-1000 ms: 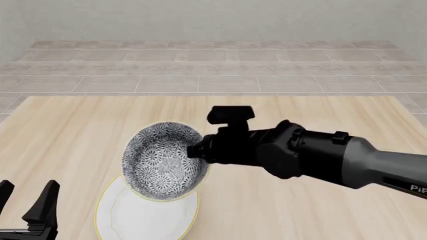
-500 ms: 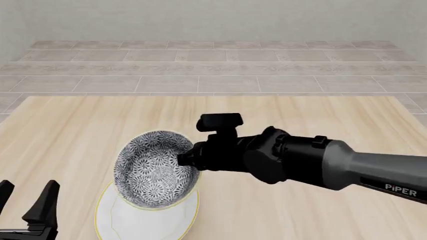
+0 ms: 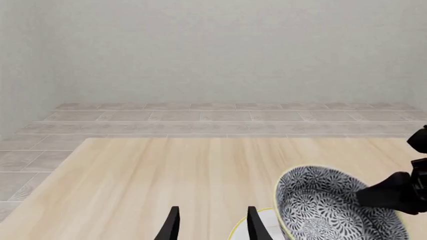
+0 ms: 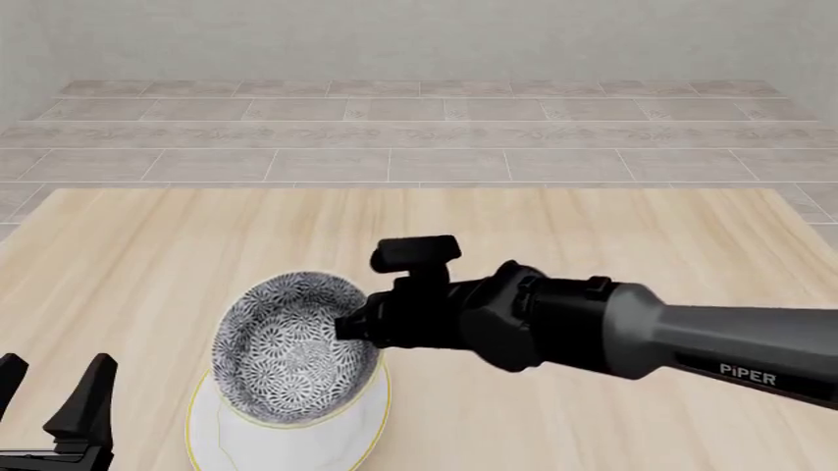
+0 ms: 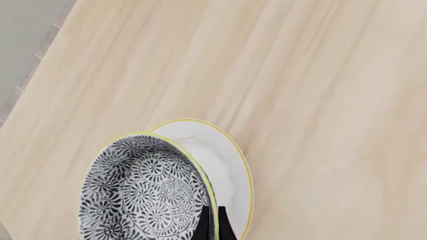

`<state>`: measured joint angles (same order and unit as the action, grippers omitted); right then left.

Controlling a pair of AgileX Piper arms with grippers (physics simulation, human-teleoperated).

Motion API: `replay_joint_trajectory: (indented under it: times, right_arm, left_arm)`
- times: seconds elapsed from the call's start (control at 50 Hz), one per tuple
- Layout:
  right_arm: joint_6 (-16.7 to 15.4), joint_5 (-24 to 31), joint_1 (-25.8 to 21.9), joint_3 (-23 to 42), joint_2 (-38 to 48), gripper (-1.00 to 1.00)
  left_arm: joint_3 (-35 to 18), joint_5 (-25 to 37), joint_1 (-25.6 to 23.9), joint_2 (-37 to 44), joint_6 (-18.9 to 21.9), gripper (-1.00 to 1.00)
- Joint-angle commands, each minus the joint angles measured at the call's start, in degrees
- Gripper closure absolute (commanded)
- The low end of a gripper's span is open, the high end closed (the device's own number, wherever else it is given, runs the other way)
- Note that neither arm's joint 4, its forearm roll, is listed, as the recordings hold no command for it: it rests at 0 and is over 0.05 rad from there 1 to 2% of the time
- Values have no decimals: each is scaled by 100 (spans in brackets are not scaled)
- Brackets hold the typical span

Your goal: Put the bowl on the plate.

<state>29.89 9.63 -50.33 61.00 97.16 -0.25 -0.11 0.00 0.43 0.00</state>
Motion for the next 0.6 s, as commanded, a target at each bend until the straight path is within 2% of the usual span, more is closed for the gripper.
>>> replay_joint_trajectory:
  times: [0.02,0.6]
  right_arm:
    - [46,-79,-75,45,96,100]
    - [53,-195,-114,89,332,100]
  left_arm:
    - [0,0,0,0,0,-100]
    - [0,0,0,0,0,-100]
